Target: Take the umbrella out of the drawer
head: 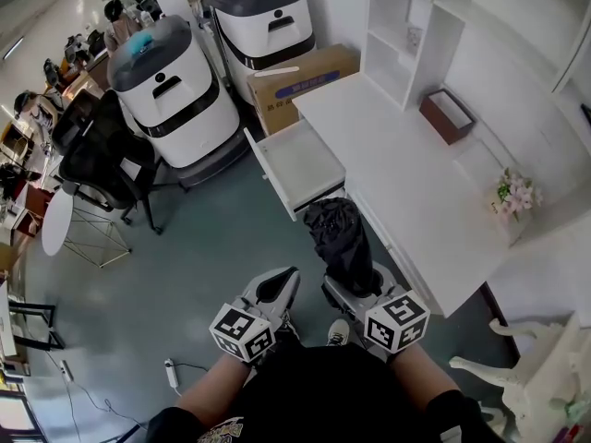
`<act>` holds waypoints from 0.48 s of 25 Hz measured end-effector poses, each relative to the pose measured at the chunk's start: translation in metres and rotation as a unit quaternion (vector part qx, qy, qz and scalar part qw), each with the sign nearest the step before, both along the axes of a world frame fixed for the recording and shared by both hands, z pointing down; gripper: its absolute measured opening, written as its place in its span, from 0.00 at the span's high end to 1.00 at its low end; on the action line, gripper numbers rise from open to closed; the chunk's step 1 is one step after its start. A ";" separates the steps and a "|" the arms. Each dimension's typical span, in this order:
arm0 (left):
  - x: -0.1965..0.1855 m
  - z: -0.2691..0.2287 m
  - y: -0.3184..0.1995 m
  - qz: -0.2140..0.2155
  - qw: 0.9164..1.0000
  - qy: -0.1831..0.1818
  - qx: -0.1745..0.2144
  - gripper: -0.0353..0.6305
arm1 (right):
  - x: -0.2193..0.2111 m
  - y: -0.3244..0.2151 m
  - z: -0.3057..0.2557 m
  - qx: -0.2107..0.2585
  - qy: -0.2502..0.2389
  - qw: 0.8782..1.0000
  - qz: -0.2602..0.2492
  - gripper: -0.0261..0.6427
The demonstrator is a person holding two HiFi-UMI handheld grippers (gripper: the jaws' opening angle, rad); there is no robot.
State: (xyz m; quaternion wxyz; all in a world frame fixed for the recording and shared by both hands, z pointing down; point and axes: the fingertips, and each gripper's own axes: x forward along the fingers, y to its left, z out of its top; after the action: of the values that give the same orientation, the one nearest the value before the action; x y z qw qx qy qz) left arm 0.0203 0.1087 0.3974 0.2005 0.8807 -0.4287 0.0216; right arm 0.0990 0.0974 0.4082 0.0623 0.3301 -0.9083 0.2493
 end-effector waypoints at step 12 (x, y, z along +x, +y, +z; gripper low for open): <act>0.003 0.002 0.001 0.004 1.000 -0.001 -0.004 0.95 | 0.000 0.000 0.003 -0.002 0.002 1.000 -0.001 0.54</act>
State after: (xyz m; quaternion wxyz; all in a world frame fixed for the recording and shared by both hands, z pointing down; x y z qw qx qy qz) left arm 0.0234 0.1095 0.3994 0.2040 0.8815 -0.4252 0.0249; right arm 0.0993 0.0975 0.4109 0.0652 0.3299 -0.9080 0.2500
